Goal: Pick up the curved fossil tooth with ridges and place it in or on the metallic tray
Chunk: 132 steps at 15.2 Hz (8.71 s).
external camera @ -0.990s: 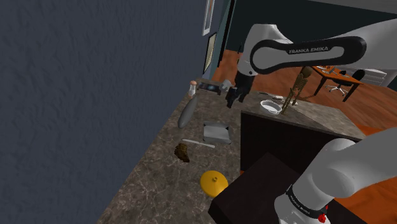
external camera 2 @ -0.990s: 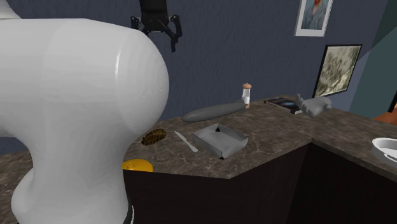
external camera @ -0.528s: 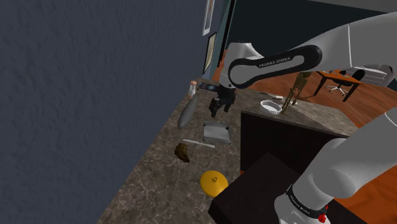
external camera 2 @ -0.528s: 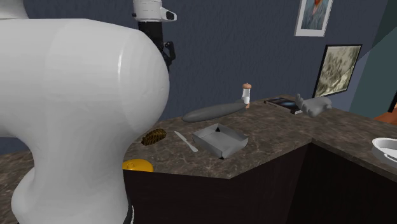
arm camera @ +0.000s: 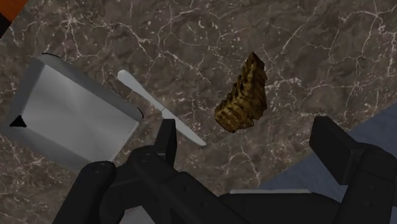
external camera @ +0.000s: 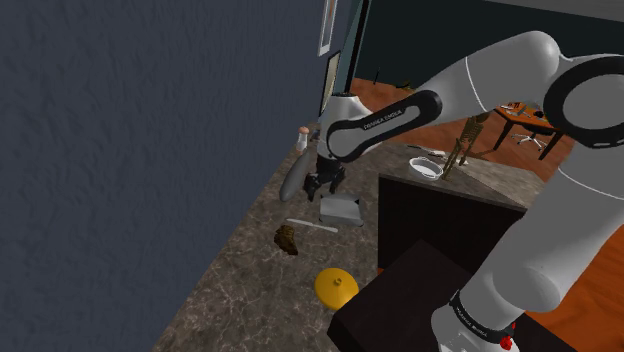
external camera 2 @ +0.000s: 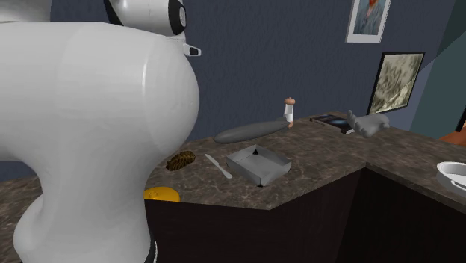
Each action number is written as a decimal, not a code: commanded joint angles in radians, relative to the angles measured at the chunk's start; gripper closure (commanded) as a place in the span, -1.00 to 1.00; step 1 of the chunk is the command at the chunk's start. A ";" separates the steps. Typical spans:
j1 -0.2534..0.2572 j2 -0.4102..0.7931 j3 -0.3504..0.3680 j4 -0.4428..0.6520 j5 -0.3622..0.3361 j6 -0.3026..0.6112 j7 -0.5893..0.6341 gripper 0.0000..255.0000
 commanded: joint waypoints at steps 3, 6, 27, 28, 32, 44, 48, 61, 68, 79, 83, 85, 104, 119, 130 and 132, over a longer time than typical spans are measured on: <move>0.016 0.158 0.009 0.091 -0.002 0.051 0.051 -1.00; 0.032 0.273 0.012 0.167 -0.003 0.079 0.087 -1.00; 0.114 0.847 0.005 0.635 0.006 0.143 0.203 -1.00; 0.114 0.847 0.005 0.636 0.006 0.143 0.203 -1.00; 0.114 0.847 0.005 0.636 0.006 0.143 0.203 -1.00; 0.114 0.847 0.005 0.635 0.006 0.143 0.203 1.00; 0.031 0.767 0.039 0.513 0.023 0.156 0.092 -1.00; -0.013 0.801 0.056 0.464 0.029 0.217 0.015 -1.00; -0.013 0.801 0.056 0.464 0.029 0.217 0.015 1.00; -0.017 0.764 0.059 0.447 0.032 0.198 0.017 1.00; -0.021 0.715 0.063 0.427 0.035 0.170 0.020 1.00; -0.023 0.692 0.066 0.418 0.037 0.155 0.022 1.00; -0.123 0.516 0.058 0.357 0.054 0.027 -0.075 1.00; -0.356 0.552 -0.027 0.461 0.041 -0.074 -0.372 1.00; -0.446 0.656 -0.063 0.595 0.031 -0.114 -0.486 1.00; -0.445 0.676 -0.063 0.598 0.031 -0.097 -0.487 1.00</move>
